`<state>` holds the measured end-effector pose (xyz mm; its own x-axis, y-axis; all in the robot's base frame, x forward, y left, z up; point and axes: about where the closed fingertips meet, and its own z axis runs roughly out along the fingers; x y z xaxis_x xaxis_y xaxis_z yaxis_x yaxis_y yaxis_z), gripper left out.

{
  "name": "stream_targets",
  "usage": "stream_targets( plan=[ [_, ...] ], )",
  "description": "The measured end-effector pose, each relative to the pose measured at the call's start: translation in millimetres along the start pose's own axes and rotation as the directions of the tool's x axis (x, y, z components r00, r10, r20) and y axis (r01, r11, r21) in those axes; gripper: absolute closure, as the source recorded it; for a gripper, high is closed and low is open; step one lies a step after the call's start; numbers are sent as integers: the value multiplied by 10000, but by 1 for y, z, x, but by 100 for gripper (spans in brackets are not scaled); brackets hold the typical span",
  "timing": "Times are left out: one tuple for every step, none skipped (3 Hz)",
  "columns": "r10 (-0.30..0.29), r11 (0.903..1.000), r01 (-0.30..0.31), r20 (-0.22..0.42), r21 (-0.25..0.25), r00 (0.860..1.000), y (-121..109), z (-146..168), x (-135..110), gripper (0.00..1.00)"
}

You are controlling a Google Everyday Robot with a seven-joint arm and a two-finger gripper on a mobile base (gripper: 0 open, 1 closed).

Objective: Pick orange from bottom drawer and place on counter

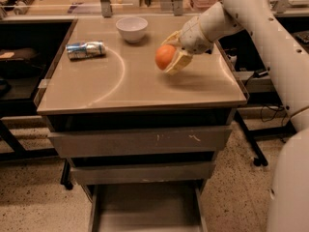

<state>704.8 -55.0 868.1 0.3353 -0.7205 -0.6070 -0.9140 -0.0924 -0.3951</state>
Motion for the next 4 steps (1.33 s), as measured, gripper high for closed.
stream_targets(
  plan=[
    [666,9977,-659,-575,152,9961,16,3,17,100],
    [1132,9931,-1095,-957,426,9890,26,4,27,100],
    [1263,9899,-1187,-1026,772,9867,25,4,25,81],
    [1306,9886,-1216,-1039,886,9860,25,5,25,58]
  ],
)
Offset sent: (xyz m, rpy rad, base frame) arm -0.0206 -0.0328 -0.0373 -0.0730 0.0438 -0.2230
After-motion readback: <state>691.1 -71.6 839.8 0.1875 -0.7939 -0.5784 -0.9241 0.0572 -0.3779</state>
